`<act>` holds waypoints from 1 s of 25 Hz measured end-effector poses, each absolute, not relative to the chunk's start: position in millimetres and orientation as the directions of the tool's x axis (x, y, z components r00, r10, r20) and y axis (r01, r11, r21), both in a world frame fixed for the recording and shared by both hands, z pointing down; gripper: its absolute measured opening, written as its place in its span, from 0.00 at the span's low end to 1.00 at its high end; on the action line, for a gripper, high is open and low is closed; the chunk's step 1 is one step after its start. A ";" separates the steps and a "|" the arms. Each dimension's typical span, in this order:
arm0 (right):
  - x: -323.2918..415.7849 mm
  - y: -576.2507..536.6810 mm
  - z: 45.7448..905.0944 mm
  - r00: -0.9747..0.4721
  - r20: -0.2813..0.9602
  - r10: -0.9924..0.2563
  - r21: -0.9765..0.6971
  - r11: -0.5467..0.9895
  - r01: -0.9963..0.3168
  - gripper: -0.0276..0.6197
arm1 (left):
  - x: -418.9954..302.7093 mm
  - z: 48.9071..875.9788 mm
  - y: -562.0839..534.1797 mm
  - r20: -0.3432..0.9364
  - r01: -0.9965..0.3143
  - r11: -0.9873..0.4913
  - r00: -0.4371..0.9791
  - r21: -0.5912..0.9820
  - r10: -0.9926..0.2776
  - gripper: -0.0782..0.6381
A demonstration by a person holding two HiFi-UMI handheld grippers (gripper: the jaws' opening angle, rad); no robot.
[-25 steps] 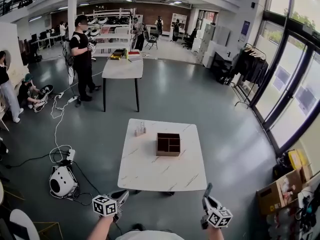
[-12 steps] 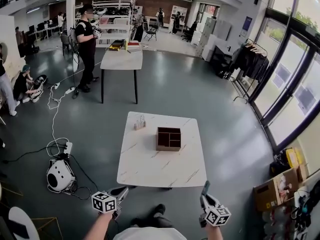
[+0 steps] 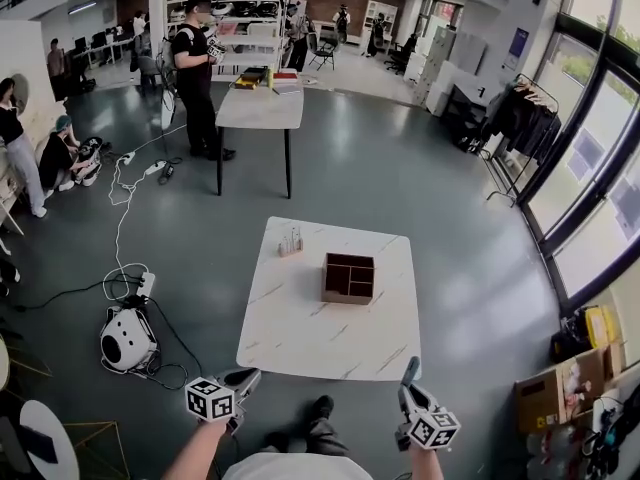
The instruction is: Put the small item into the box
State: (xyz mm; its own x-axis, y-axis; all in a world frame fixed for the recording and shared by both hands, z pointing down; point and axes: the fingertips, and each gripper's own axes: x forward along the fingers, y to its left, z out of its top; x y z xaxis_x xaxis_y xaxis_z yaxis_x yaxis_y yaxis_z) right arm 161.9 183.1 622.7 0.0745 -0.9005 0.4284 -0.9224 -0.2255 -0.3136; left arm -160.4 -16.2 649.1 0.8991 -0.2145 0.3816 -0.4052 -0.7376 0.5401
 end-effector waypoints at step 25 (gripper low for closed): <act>270.0 54.8 647.0 -0.079 0.424 -0.902 -0.386 -0.101 -0.917 0.16 | -58.7 639.0 -88.9 0.395 -0.495 -0.678 0.863 0.543 -0.315 0.13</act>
State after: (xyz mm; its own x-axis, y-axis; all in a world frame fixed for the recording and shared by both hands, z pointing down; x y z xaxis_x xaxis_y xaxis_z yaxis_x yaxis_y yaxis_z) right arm 270.0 54.8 647.0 -0.0789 -0.9020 0.4244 -0.9169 -0.1015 -0.3861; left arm -58.7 -88.9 639.0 0.8632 -0.3145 0.3949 -0.4954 -0.6785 0.5425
